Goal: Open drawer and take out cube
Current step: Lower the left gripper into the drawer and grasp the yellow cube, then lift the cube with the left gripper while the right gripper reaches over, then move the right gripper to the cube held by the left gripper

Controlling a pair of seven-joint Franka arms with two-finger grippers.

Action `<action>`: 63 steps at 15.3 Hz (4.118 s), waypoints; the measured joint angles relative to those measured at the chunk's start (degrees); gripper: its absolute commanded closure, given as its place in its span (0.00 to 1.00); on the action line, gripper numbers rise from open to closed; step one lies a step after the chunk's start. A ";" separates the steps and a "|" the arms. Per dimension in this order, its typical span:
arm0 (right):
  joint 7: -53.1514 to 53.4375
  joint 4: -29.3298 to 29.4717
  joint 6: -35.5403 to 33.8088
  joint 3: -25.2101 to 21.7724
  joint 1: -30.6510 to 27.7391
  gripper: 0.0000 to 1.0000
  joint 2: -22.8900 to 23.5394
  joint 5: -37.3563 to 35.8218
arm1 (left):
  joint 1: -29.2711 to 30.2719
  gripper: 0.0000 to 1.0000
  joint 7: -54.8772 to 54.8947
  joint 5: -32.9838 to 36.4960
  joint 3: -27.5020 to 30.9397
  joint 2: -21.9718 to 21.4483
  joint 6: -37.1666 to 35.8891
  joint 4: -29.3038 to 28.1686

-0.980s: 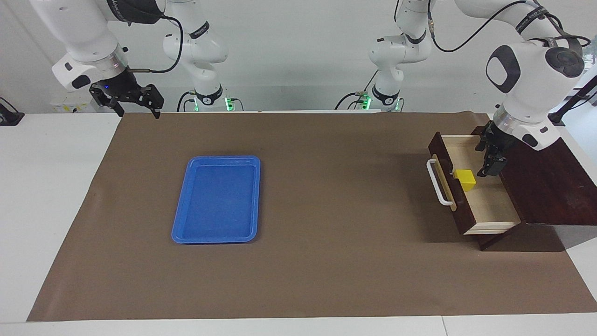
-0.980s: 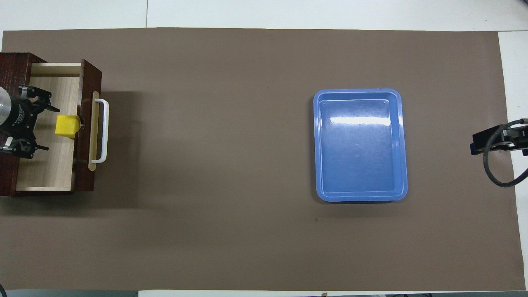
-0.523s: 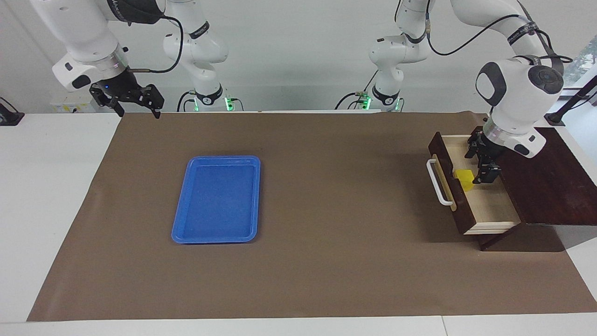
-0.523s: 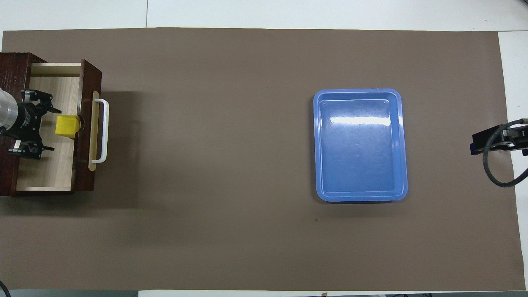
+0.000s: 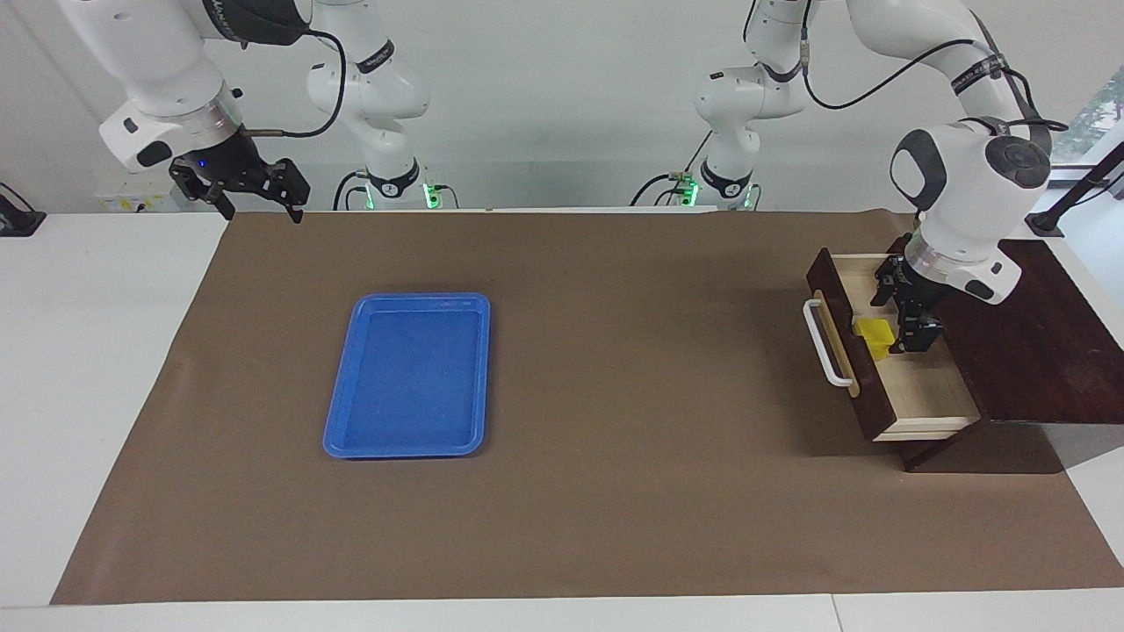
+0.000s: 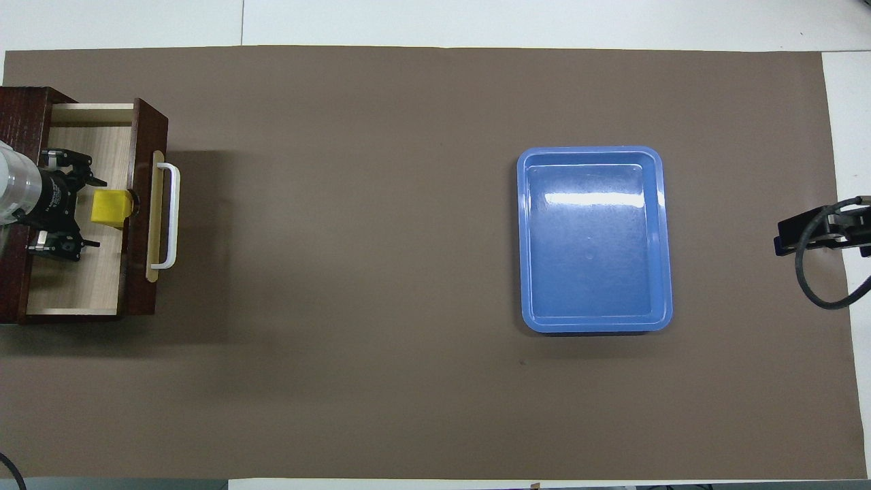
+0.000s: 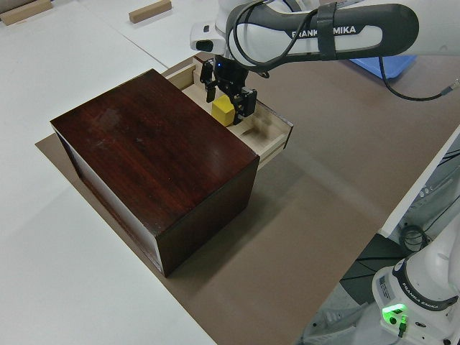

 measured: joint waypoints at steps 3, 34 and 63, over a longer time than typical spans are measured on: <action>0.00 -0.22 0.00 0.88 0.01 0.00 -0.01 0.00 | -0.07 0.18 -0.30 0.00 -0.06 0.02 0.43 -0.28; 27.23 -13.46 5.86 1.37 1.18 0.00 -0.54 20.00 | -33.82 1.00 -42.80 -0.85 -0.81 12.78 -22.32 29.57; 83.40 1.58 37.58 1.43 27.24 0.00 26.75 56.68 | -33.52 1.00 -42.80 -0.62 -0.15 12.79 -21.87 29.95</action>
